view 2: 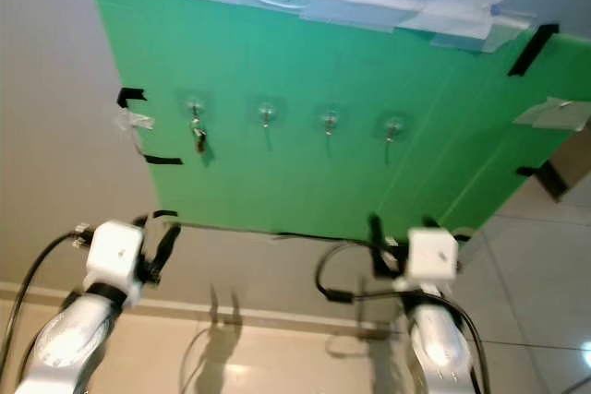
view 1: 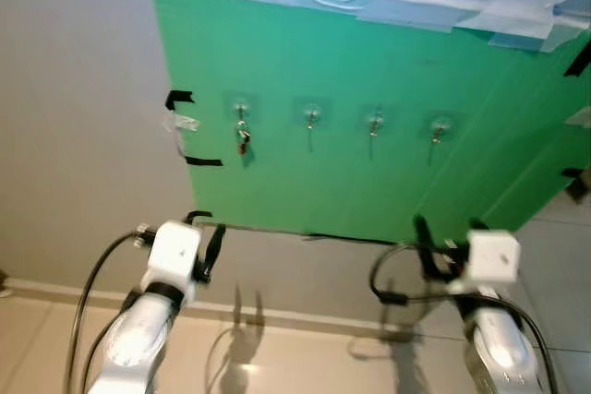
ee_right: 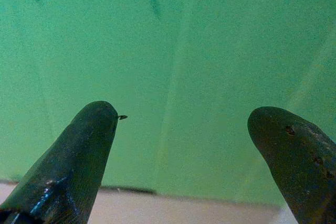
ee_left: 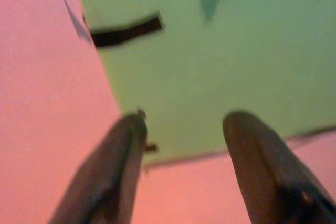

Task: Hang keys on a hook

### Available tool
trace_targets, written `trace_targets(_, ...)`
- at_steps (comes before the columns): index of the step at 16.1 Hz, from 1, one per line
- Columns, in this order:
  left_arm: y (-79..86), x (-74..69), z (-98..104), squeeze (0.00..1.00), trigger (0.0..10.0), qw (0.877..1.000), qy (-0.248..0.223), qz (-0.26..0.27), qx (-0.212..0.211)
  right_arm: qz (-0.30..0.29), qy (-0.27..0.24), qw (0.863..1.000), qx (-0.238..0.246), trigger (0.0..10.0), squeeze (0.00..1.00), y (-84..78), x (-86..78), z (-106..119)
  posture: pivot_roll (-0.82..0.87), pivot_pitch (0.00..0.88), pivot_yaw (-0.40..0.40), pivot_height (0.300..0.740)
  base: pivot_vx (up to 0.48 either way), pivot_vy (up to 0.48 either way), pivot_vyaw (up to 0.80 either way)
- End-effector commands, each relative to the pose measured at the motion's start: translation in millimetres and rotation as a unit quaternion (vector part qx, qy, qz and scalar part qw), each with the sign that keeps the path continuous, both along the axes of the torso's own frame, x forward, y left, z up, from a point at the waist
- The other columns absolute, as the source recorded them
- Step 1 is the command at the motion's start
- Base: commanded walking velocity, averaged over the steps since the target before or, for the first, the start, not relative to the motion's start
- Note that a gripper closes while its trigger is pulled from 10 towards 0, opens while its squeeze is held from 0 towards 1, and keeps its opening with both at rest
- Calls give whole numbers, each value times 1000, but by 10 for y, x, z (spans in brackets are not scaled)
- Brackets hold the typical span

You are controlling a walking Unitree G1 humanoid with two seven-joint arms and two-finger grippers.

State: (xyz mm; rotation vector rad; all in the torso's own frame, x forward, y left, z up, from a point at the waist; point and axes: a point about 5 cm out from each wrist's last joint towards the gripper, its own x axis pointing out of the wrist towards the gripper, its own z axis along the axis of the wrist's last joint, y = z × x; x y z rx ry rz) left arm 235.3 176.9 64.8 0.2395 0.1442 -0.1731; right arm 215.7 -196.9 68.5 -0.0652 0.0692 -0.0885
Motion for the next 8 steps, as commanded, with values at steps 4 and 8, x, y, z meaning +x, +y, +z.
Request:
trace_targets(4, -249, 194, -454, 0, 10000, 996, 60, -26, -55, 9, -18, 1000, -10, 10000, 1000, 38, 135, 40, 2, 0, -2, 740, -80, 91, -472)
trace_targets(8, -179, 186, -654, 0, 10000, 996, 69, -16, -48, 13, -21, 1000, -14, 10000, 1000, 53, 243, 51, 11, 0, -8, 740, -322, 360, 0)
